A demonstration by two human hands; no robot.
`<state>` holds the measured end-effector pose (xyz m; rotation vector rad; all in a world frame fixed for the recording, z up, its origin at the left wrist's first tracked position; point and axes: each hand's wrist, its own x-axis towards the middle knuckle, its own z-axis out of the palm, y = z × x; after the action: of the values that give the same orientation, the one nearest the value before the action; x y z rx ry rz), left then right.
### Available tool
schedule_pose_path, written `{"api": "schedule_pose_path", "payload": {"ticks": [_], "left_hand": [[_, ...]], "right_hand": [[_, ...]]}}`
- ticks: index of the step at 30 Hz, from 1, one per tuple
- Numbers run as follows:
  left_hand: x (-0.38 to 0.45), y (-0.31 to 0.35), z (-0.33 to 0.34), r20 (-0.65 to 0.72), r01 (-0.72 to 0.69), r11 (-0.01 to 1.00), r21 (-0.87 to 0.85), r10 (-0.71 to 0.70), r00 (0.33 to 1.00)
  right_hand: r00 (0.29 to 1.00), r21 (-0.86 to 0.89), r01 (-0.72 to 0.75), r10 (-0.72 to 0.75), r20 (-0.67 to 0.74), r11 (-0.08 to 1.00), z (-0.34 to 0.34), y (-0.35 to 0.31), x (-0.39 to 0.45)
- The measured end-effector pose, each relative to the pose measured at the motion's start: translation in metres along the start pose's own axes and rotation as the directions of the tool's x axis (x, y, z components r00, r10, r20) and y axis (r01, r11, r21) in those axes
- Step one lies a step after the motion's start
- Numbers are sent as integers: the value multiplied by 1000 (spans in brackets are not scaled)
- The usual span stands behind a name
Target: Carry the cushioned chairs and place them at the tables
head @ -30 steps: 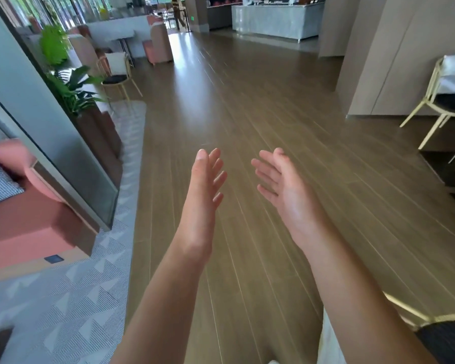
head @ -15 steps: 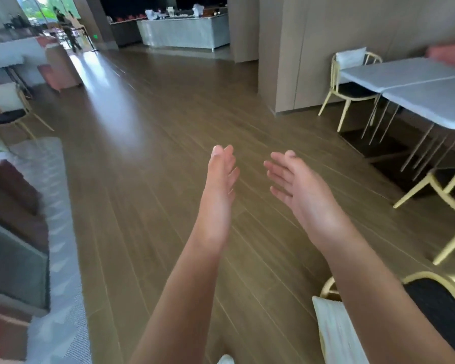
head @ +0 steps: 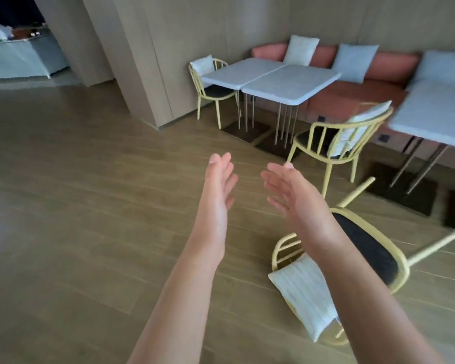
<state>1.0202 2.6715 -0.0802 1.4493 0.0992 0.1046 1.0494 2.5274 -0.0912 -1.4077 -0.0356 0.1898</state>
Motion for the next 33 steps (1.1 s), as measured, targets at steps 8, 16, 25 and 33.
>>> {"api": "schedule_pose_path", "payload": {"ticks": [8,16,25,33], "left_hand": [[20,-3,51,194,15,1000,7,-16,981],[44,-3,93,258,3,999,43,-14,966],[66,-25,129,316,49,995,85,-73,946],[110,-48,158,474,134,987,92,-161,866]], "right_hand": [[987,59,40,-31,-157,997,-51,-11,-8],[962,37,95,-82,-262,995,-97,-18,5],[931,62,74,-47,-363,995,-137,-12,11],[829,65,41,2,-559,997,-164,-5,23]]}}
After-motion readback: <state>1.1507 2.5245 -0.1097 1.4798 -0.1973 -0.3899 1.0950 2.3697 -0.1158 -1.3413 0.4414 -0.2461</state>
